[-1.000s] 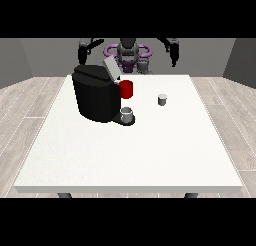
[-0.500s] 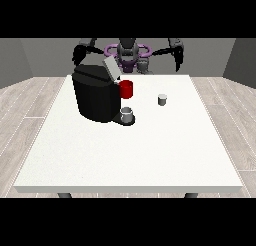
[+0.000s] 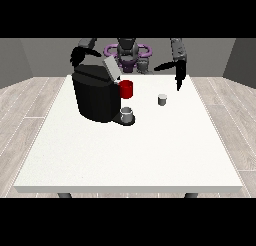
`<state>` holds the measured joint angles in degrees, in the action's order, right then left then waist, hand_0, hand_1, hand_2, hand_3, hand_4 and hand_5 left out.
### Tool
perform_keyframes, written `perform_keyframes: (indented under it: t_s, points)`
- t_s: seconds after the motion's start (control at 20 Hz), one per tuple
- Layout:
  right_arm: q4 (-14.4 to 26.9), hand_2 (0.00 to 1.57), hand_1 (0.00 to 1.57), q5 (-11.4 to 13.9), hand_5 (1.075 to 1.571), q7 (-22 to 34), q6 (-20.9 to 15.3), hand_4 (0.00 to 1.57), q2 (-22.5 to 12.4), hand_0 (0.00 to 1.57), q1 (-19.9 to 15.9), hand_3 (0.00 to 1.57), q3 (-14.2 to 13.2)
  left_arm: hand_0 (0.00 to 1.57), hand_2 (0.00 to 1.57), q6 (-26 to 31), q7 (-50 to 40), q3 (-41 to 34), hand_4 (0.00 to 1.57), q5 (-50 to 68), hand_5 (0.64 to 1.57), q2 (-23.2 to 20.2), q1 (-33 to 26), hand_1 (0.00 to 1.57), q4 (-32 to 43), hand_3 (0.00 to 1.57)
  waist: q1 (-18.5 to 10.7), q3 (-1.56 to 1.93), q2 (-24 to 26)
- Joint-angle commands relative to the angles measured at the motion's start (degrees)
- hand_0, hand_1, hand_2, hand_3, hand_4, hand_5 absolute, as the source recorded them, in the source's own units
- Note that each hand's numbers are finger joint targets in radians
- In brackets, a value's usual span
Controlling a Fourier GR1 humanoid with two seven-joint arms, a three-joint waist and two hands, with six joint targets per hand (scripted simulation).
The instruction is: Insert the coffee pod into the coffee machine and close the lid
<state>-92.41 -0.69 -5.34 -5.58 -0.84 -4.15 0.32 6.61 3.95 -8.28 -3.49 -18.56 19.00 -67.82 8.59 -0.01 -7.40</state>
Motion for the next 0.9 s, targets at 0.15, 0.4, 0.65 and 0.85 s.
perform_keyframes:
  t_s: [0.15, 0.4, 0.65, 0.85]
  points:
    - [0.0, 0.00, 0.00, 0.8, 1.571, 0.5, 0.7, 0.28, 0.1, 0.00, -0.8, 0.00, 1.6, 0.00, 0.00, -1.4, -1.0, -0.9, 0.00, -3.4, 1.571, -1.3, 7.0, 0.00, 11.8, 0.00, 1.4, 0.00, -1.5]
    - [2.1, 0.00, 0.00, 0.3, 1.571, 2.5, -1.2, 0.34, -0.2, 0.00, -6.7, 0.00, -1.0, 0.00, 0.00, -1.8, 2.8, 0.3, 0.00, -6.3, 1.571, -1.1, 9.4, 0.00, 16.9, 0.00, 0.5, -0.01, -4.8]
    - [2.5, 0.00, 0.00, -0.2, 1.571, 7.3, -1.1, 0.37, -2.3, 0.00, -6.1, 0.00, -2.0, 0.00, 0.20, -0.3, 2.2, 1.8, 0.00, -9.6, 1.571, -3.2, 10.3, 0.00, 20.7, 0.00, 0.4, -0.02, -2.4]
    - [8.1, 0.00, 0.00, 2.3, 1.571, 3.6, -4.2, 0.41, 0.0, 0.00, -7.7, 0.00, -1.4, 0.22, 0.53, -3.1, 4.9, 3.8, 0.00, -12.9, 1.571, -0.6, 10.6, 0.22, 22.6, 0.22, -1.9, -0.01, -4.0]
